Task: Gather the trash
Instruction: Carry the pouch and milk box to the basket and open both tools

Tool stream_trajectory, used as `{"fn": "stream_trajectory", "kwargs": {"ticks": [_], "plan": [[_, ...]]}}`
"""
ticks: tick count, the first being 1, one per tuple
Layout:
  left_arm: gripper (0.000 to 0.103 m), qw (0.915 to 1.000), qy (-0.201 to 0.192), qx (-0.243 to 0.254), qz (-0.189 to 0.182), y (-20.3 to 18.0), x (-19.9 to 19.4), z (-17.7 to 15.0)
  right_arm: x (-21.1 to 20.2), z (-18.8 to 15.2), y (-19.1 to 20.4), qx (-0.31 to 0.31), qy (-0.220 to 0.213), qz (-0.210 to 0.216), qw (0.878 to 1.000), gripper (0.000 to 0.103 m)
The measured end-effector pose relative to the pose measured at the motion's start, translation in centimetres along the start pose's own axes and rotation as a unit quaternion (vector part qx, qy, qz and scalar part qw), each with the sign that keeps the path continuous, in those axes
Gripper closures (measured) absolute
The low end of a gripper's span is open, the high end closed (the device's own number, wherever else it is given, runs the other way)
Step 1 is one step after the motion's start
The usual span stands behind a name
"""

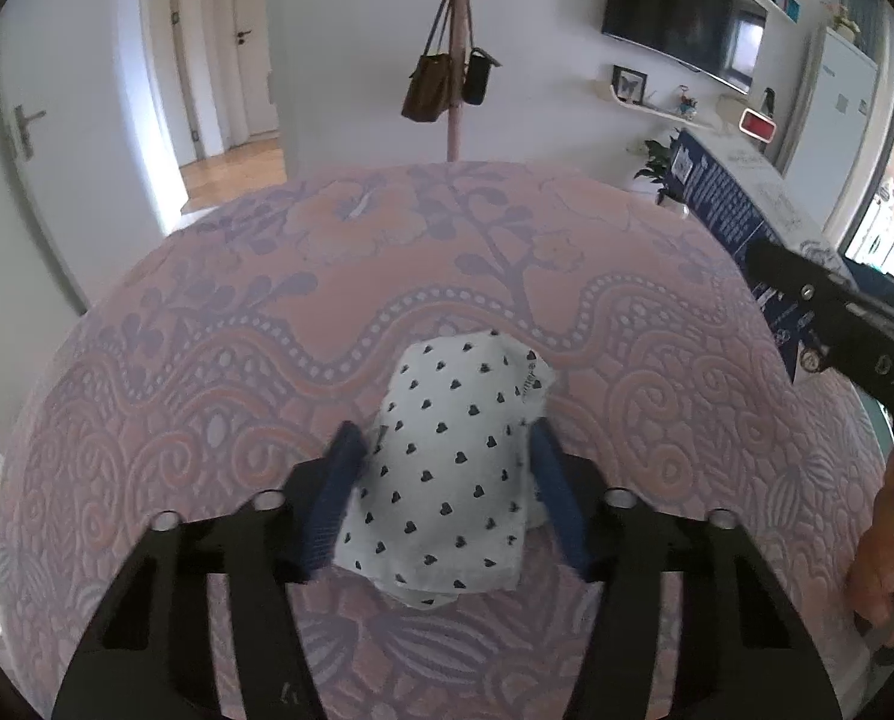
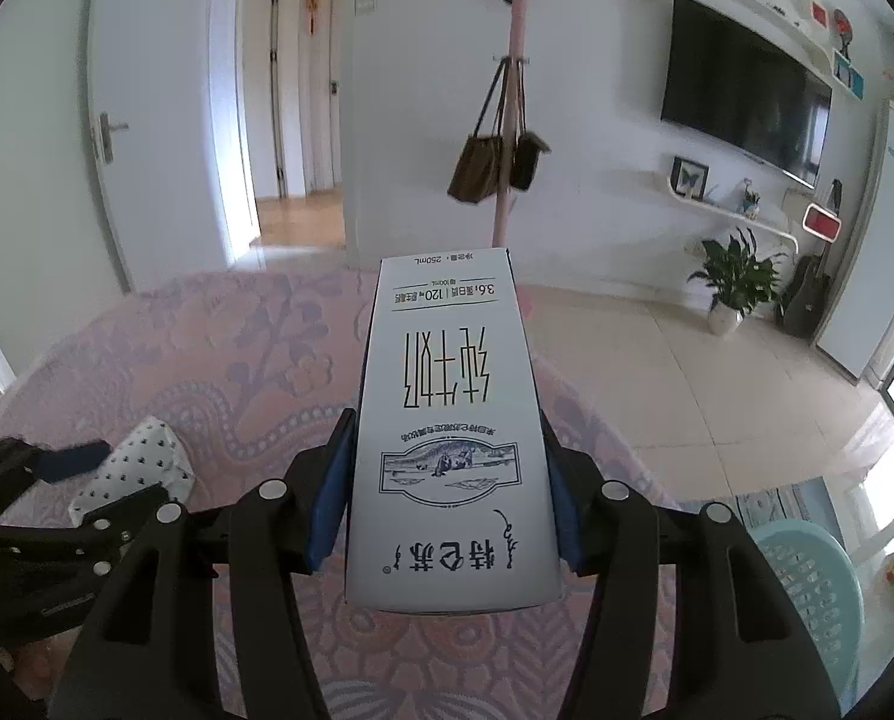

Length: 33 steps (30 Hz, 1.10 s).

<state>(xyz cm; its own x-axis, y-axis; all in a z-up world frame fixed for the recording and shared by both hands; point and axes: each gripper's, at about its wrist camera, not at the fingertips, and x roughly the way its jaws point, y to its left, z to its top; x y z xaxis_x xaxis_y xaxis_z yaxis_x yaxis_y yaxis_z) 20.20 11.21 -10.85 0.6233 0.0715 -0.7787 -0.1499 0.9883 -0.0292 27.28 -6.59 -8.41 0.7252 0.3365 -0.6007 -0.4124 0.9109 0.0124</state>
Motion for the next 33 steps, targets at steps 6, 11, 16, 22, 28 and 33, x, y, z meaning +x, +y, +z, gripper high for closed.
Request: {"fn": "stream_trajectory", "kwargs": {"ticks": [6,11,16,22,28,33], "plan": [[0.089,0.9995,-0.008,0.022,-0.021,-1.1,-0.9,-0.4,-1.7,-0.1,-1.9,0.044,-0.023,0.009,0.999,0.051],[0.09,0.9968,-0.045,0.038,-0.054,-3.8,-4.3,0.2,-4.8,-1.0,-4.6,0.085,-0.043,0.002,0.995,0.051],[0.09,0.9895,-0.086,0.076,-0.088,-8.6,-7.6,1.6,-9.4,-1.5,-8.4,0.113,-0.068,-0.038,0.991,0.051],[0.089,0.9769,-0.108,0.117,-0.143,-15.4,-9.3,2.9,-14.2,-3.1,-14.0,0.152,-0.077,-0.103,0.98,0.051],[0.089,0.9642,-0.103,0.15,-0.193,-22.2,-9.1,3.1,-16.1,-5.4,-19.7,0.209,-0.05,-0.143,0.966,0.051],[0.089,0.9572,-0.072,0.163,-0.228,-26.4,-7.1,2.9,-15.5,-8.1,-23.6,0.257,-0.004,-0.171,0.951,0.051]]}}
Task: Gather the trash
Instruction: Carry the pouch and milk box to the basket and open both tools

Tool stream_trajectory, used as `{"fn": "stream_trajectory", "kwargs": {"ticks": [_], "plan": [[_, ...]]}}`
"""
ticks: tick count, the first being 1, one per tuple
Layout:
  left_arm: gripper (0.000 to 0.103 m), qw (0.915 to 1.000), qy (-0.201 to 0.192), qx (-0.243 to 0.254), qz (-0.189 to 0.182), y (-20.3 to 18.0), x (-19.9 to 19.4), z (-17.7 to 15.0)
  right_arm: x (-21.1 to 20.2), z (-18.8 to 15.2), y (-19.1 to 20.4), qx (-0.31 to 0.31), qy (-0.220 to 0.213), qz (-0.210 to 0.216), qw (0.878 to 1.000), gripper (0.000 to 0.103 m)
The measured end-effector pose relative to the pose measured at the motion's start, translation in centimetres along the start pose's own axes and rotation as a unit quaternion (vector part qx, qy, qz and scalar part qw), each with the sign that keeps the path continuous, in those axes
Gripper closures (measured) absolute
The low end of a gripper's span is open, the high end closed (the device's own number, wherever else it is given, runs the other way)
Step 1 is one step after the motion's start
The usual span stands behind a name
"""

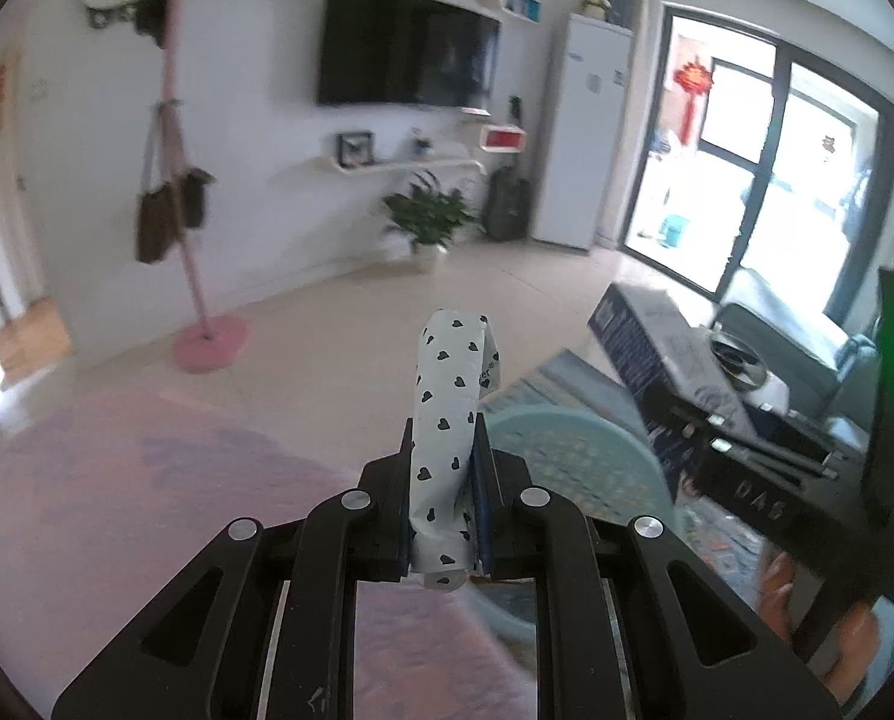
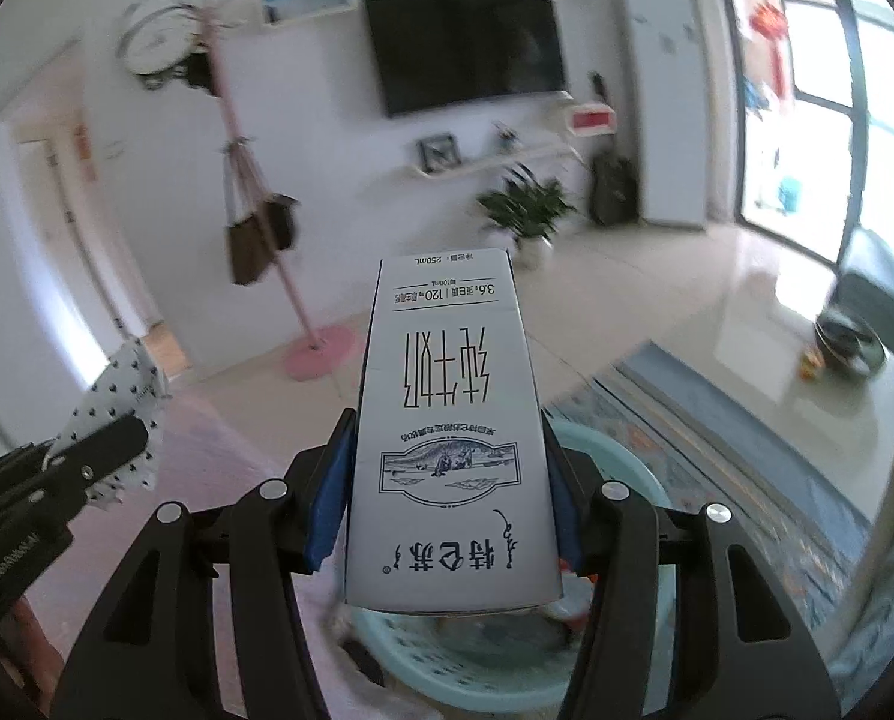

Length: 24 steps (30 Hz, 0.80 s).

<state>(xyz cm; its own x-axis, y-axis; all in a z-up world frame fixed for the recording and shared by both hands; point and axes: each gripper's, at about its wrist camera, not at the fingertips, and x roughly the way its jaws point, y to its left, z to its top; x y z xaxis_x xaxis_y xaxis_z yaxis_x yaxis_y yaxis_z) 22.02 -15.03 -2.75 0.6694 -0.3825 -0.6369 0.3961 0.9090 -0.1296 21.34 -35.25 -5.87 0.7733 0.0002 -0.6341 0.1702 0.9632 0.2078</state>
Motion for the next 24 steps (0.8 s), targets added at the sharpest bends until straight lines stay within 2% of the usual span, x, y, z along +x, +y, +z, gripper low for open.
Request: {"fn": "stream_trajectory", "kwargs": {"ticks": [4,10,13,15,19,21,24], "plan": [[0.088,0.9977,0.043,-0.015,-0.049,-1.3,3.3,-0.5,2.6,-1.4,-2.9,0.03,0.057,-0.025,0.998,0.051],[0.086,0.9932,0.085,-0.027,-0.075,-1.6,7.2,-1.5,5.1,-3.1,-4.7,0.051,0.106,-0.042,0.992,0.05],[0.074,0.9921,0.089,-0.032,-0.083,-1.5,7.7,-2.0,5.3,-3.4,-5.3,0.058,0.115,-0.048,0.991,0.05],[0.058,0.9928,0.085,-0.03,-0.079,-1.6,7.6,-2.1,5.1,-3.6,-5.7,0.063,0.115,-0.048,0.99,0.049],[0.044,0.9949,0.072,-0.011,-0.07,-2.2,7.0,-2.2,4.3,-3.6,-6.3,0.072,0.11,-0.046,0.99,0.044],[0.03,0.9955,0.062,-0.011,-0.07,-2.3,6.1,-2.0,3.9,-3.5,-6.3,0.074,0.105,-0.044,0.991,0.043],[0.024,0.9957,0.052,-0.016,-0.075,-1.7,4.7,-2.0,2.8,-3.4,-5.4,0.07,0.1,-0.039,0.992,0.041]]}}
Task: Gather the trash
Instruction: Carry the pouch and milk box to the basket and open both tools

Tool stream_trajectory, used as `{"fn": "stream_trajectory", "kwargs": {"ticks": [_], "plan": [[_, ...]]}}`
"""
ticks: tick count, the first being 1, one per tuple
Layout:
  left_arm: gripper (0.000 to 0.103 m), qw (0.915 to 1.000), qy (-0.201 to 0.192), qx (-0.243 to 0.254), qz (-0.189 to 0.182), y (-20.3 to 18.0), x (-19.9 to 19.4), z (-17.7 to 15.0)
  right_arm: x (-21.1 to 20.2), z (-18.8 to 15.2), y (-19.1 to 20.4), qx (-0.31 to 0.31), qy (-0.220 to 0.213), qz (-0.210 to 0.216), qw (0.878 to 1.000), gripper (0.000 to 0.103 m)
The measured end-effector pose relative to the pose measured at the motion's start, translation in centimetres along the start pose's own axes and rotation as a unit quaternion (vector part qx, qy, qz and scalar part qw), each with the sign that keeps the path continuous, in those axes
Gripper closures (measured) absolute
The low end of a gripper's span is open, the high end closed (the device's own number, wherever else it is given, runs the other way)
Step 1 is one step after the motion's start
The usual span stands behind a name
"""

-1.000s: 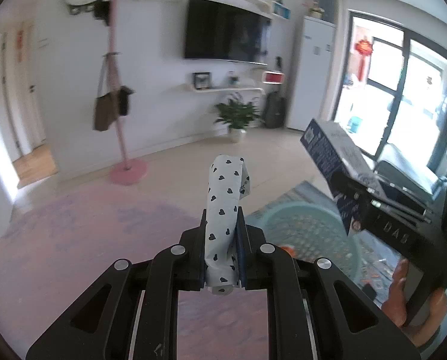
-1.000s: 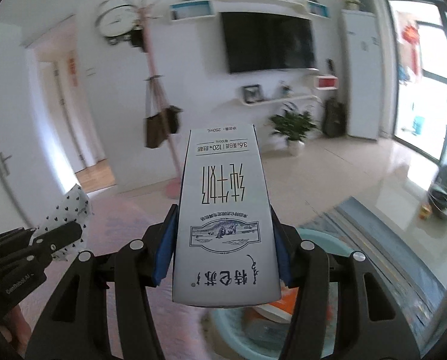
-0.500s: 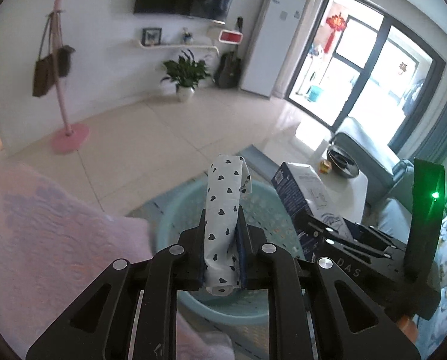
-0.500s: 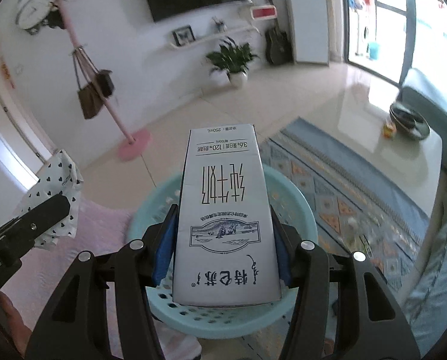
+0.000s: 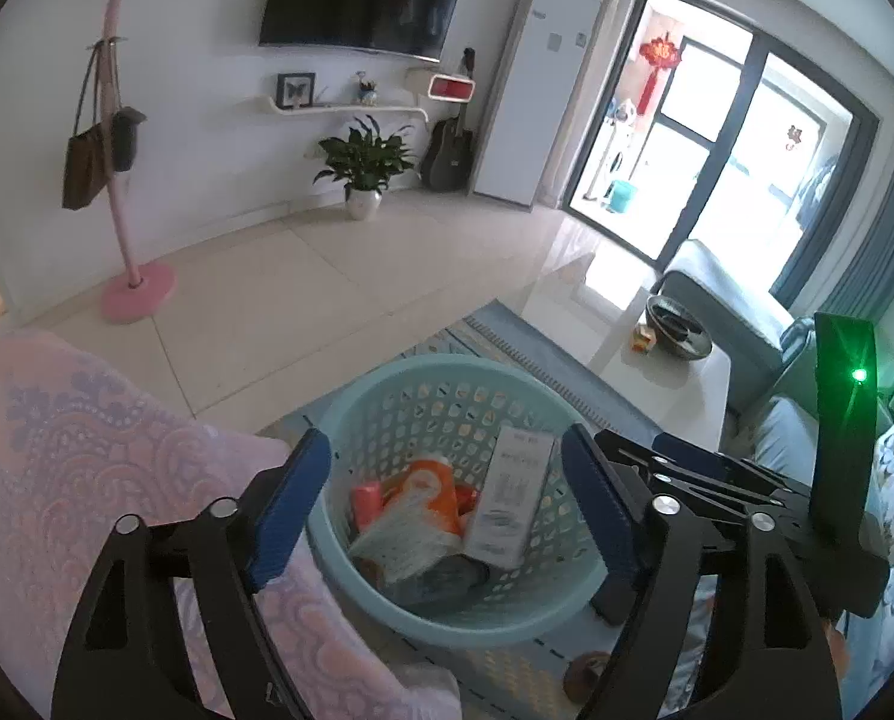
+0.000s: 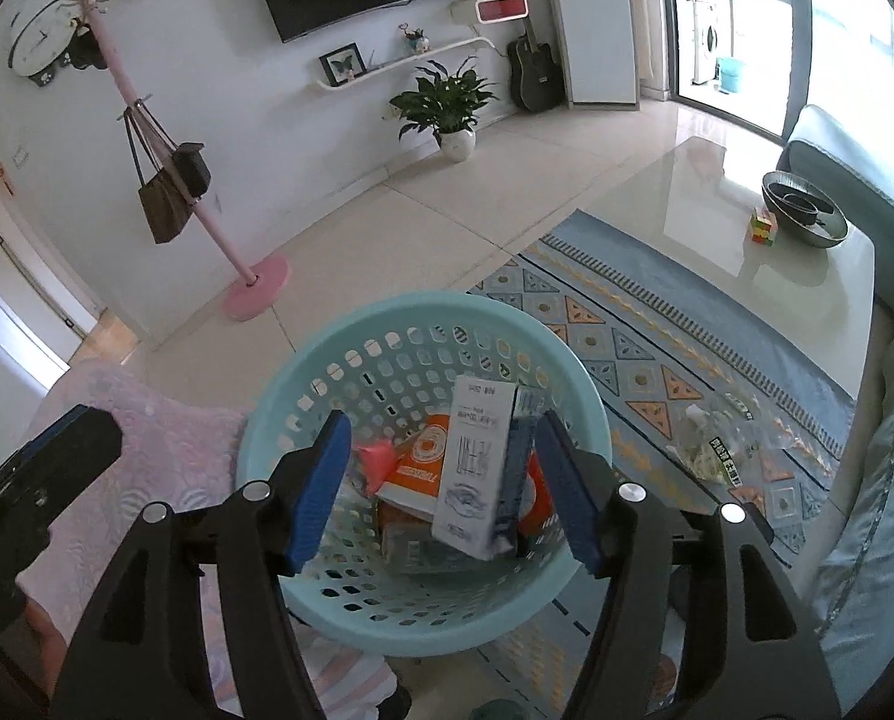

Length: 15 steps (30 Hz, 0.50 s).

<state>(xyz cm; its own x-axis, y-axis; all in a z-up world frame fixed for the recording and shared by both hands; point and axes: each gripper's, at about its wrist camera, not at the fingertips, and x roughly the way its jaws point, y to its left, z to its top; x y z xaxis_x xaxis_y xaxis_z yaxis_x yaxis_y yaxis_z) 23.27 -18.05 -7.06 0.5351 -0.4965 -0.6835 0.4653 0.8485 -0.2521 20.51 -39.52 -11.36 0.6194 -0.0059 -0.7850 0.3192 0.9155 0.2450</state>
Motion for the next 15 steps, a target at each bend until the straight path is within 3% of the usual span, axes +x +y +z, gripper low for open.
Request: {"fn": "stream_trajectory", "kwargs": {"ticks": [9,15], "plan": [[0.015,0.9989,-0.046,-0.011,0.008,1.3,-5.5,-1.1,-3.9,-1.1,3.8,-0.04,-0.029,0.015,0.999,0.035],[0.013,0.9931,-0.1,-0.031,0.053,3.1,-10.4,-3.2,-7.5,-2.4,7.0,-0.075,-0.078,0.027,0.994,0.029]]}}
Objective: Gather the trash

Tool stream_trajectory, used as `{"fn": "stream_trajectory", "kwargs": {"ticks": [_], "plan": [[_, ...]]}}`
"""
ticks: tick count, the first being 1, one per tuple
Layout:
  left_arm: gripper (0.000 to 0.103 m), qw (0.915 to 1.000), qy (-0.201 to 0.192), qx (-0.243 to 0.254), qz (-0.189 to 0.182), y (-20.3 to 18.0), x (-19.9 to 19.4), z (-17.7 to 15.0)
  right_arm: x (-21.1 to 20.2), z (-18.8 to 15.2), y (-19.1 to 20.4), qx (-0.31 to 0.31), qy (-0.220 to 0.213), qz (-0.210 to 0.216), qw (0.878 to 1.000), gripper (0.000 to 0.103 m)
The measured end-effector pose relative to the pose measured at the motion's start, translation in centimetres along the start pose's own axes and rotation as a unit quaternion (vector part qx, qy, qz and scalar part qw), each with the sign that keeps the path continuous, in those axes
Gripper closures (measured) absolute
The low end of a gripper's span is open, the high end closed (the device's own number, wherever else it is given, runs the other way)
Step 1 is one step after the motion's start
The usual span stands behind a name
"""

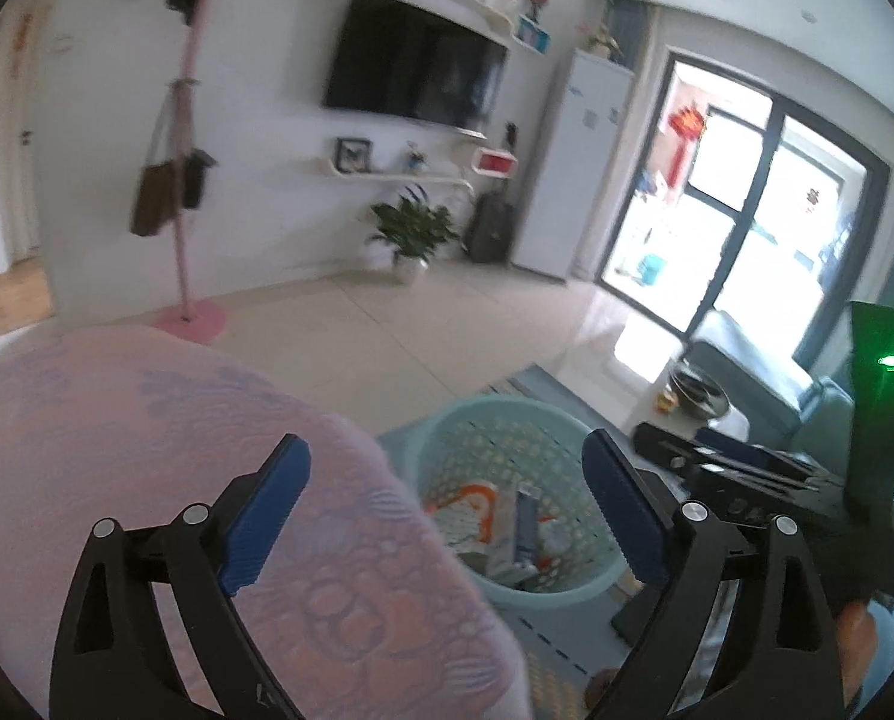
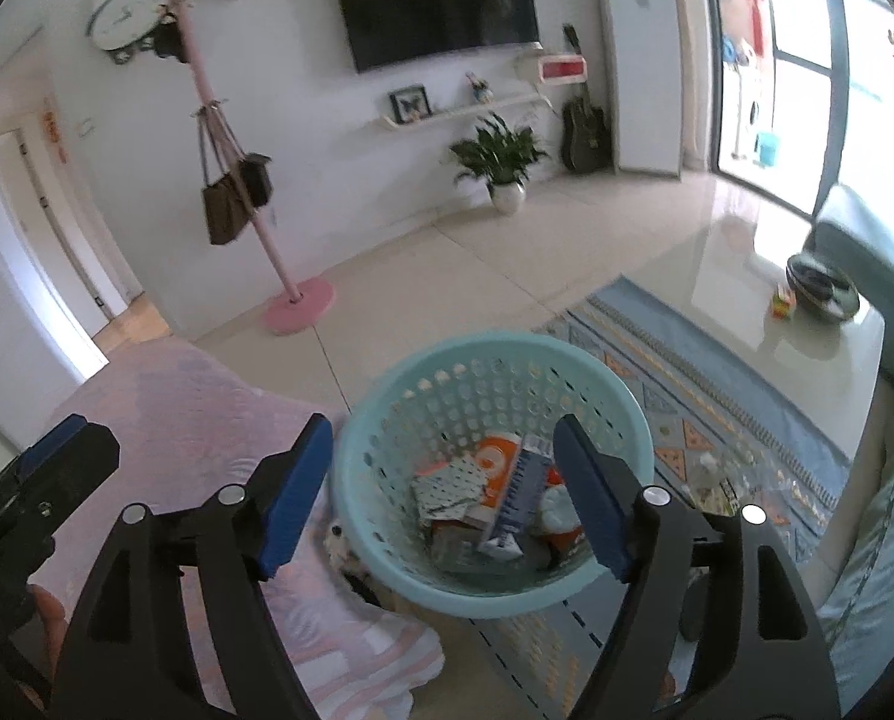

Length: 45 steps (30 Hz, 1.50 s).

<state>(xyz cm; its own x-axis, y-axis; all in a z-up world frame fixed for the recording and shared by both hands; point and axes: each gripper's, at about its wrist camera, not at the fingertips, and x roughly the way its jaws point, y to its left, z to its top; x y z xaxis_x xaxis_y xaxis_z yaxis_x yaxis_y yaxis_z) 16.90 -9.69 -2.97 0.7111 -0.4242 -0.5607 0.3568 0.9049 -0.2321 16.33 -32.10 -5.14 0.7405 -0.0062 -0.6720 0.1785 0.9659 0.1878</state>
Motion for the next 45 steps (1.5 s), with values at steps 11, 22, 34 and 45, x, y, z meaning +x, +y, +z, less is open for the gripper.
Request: {"fn": "stream_trajectory", "kwargs": {"ticks": [11,22,34,45], "plan": [[0.013,0.9813,-0.115,-0.003,0.154,3.0,-6.0,-3.1,-5.8,-3.4,4.1,-0.049,-0.145,-0.033,0.988,0.022],[0.013,0.9771,-0.111,-0.007,0.181,3.4,-6.5,-2.5,-7.6,-5.4,4.1,-0.031,-0.193,-0.03,0.98,0.022],[0.013,0.9811,-0.11,0.001,0.16,3.5,-6.3,-2.9,-7.2,-5.9,5.3,-0.058,-0.196,-0.042,0.978,0.022],[0.01,0.9823,-0.098,0.027,0.157,2.8,-5.2,-3.2,-6.5,-5.8,5.3,-0.06,-0.186,-0.045,0.98,0.022]]}}
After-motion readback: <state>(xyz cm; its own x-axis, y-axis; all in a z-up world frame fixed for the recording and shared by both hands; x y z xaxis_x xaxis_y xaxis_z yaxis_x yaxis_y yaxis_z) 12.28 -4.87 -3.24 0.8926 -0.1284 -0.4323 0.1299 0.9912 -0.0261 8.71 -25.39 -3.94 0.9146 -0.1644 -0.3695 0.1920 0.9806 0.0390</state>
